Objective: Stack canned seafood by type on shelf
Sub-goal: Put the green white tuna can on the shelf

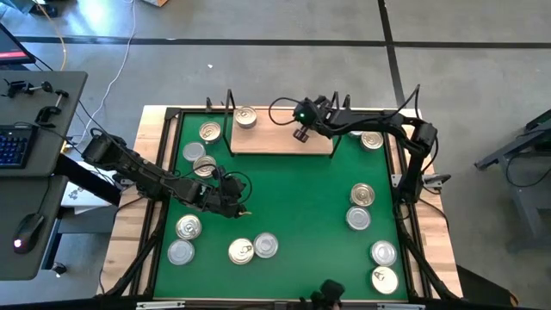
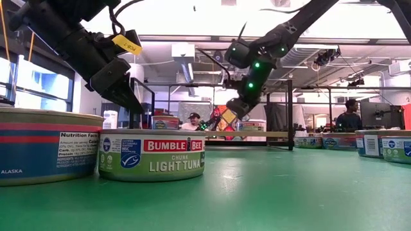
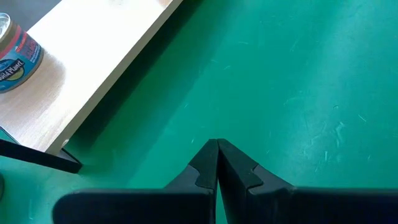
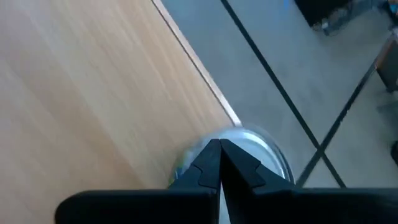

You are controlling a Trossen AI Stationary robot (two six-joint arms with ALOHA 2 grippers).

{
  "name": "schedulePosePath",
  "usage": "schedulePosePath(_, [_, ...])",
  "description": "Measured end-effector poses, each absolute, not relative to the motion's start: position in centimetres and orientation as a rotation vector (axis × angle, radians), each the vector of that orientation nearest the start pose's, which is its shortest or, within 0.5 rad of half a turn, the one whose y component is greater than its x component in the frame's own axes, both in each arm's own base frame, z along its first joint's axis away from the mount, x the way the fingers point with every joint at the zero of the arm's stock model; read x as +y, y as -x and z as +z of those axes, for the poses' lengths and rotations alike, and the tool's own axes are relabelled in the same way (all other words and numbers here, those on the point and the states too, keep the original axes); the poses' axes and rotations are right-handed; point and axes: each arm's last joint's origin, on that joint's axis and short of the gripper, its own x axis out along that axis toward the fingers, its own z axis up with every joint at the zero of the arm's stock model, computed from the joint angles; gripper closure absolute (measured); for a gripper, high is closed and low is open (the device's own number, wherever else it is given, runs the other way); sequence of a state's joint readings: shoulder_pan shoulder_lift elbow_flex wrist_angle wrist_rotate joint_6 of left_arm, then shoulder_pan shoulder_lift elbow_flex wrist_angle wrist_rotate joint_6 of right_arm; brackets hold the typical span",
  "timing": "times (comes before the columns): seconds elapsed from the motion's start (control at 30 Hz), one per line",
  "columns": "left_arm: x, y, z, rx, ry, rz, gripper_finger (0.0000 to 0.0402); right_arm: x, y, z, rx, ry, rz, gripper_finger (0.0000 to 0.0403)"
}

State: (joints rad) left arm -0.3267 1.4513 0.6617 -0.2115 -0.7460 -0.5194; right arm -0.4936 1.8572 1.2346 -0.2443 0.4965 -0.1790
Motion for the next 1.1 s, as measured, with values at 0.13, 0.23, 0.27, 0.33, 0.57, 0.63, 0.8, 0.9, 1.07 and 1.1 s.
schedulePosePath(0.13, [-6.2, -24.5, 15.9, 0.73, -0.035, 0.586, 0.0401, -19.7, -34.3, 19.6, 0.881, 0.132, -0.789, 0.0403])
schedulePosePath(0.23, [-6.2, -24.5, 15.9, 0.73, -0.035, 0.586, 0.0401, -20.0, -34.9, 19.6, 0.801, 0.085, -0.702, 0.0403])
schedulePosePath(0.27, [-6.2, -24.5, 15.9, 0.73, -0.035, 0.586, 0.0401, -20.2, -35.0, 19.4, 0.791, 0.074, -0.683, 0.0403])
schedulePosePath(0.33, [-6.2, -24.5, 15.9, 0.729, -0.034, 0.586, 0.0401, -20.6, -35.1, 19.1, 0.767, 0.065, -0.696, 0.0403])
schedulePosePath(0.57, [-6.1, -24.6, 15.9, 0.725, -0.034, 0.585, 0.0402, -20.8, -35.0, 18.0, 0.829, 0.08, -0.761, 0.0403])
schedulePosePath(0.63, [-6.1, -24.6, 16.0, 0.723, -0.034, 0.584, 0.0402, -20.8, -35.0, 17.8, 0.848, 0.084, -0.783, 0.0403])
schedulePosePath(0.8, [-5.8, -24.8, 16.0, 0.719, -0.033, 0.584, 0.0401, -20.6, -34.5, 17.3, 0.909, 0.06, -0.807, 0.0403])
schedulePosePath(0.9, [-5.8, -24.8, 16.0, 0.719, -0.035, 0.582, 0.0402, -20.5, -34.2, 17.2, 0.943, 0.053, -0.827, 0.0403])
schedulePosePath(1.07, [-5.8, -24.8, 16.0, 0.719, -0.035, 0.581, 0.0401, -20.1, -34.1, 16.9, 0.986, 0.032, -0.809, 0.0403])
schedulePosePath(1.1, [-5.8, -24.8, 16.0, 0.719, -0.034, 0.581, 0.0401, -20.0, -34.1, 16.9, 0.991, 0.035, -0.804, 0.0403])
